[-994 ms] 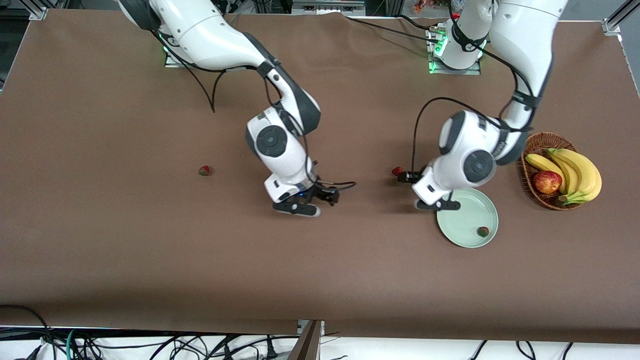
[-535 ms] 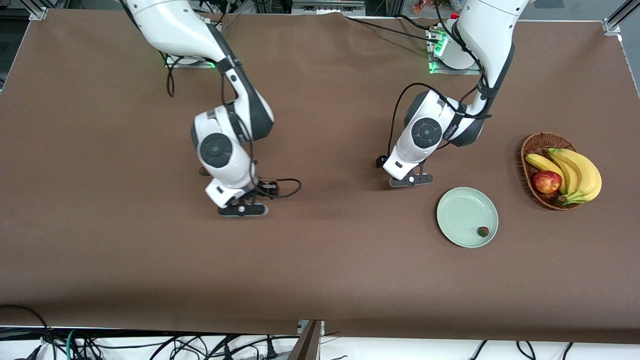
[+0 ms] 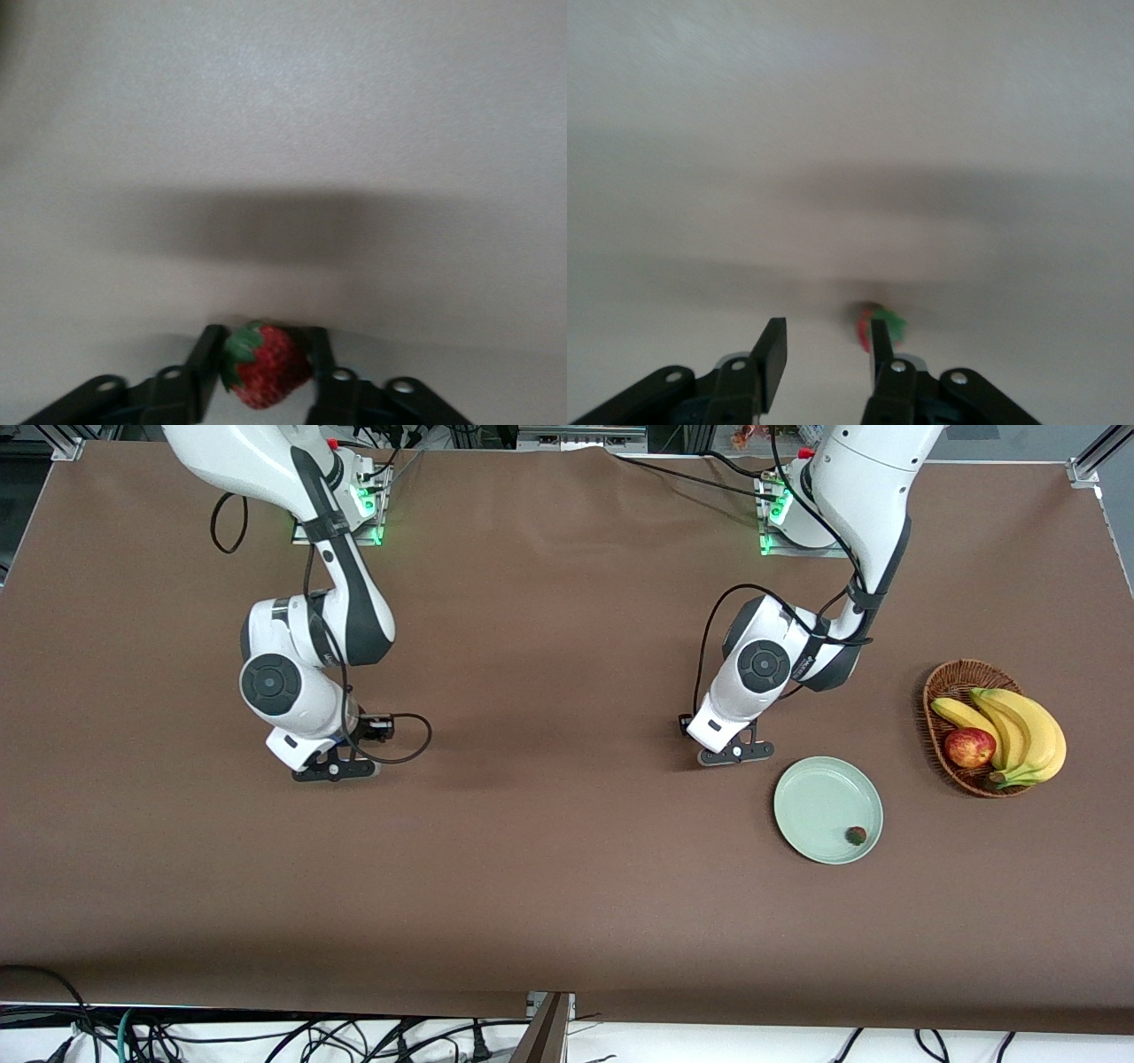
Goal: Collect all strawberries into plate
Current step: 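Carry the strawberry onto the plate while the right gripper grasps the last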
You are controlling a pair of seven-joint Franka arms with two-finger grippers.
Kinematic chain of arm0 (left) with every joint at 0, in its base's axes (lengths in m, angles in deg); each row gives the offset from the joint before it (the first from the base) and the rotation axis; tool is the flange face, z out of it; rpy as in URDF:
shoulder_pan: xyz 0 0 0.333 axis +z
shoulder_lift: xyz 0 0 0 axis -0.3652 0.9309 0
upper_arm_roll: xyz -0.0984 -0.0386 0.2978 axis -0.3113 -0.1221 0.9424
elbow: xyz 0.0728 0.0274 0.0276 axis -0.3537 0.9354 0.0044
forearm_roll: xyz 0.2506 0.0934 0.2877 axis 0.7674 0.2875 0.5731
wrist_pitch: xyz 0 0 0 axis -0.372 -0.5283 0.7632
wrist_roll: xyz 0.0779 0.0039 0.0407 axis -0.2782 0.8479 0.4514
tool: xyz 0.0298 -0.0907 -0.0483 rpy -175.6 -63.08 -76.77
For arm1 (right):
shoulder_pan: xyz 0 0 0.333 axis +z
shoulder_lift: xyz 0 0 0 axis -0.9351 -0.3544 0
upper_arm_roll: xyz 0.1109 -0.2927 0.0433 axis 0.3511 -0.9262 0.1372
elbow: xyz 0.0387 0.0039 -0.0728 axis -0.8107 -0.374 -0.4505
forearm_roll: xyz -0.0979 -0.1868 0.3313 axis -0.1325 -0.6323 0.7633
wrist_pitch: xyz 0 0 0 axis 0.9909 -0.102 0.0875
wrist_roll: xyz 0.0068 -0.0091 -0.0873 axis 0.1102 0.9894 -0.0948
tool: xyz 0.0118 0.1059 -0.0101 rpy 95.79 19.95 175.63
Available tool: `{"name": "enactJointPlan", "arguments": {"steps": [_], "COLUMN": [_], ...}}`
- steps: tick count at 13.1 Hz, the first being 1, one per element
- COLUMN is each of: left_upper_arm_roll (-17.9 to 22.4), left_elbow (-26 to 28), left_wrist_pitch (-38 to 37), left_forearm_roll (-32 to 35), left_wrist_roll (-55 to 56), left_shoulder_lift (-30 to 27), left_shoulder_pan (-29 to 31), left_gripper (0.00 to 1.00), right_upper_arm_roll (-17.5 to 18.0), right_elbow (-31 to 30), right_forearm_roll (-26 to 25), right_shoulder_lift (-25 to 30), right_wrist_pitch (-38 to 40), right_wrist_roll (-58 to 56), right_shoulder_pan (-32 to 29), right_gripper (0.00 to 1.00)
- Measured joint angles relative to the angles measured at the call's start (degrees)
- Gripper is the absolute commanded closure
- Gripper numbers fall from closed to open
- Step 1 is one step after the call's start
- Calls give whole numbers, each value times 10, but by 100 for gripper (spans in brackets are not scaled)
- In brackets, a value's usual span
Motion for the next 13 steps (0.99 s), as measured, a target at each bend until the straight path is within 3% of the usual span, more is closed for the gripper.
{"name": "enactJointPlan", "arguments": {"steps": [3,5,8,11,13], "left_upper_arm_roll": [6,13,15,18,18], "left_elbow": [-8,-49,-154,-199,-227], "left_wrist_pitch": [-7,-82,-229,-250,-248], "left_forearm_roll": [0,8,23,24,24], "left_wrist_roll": [0,-25,-144,-307,-395], "left_shoulder_lift": [-2,-11,-23,-12,30], "left_shoulder_pan": [2,18,78,140,172], "left_gripper": [100,97,94,94,86], "right_upper_arm_roll": [-17,-17,-17,-17,-17], "right_elbow": [-42,-64,-71,-73,-75], "right_forearm_roll": [0,0,16,28,33], "right_shoulder_lift": [8,8,8,8,7], "right_wrist_pitch": [-26,-53,-58,-58,-58], "right_wrist_roll": [-20,-20,-20,-20,-20], "right_shoulder_pan": [0,0,1,1,1], "right_gripper": [54,54,54,54,54]}}
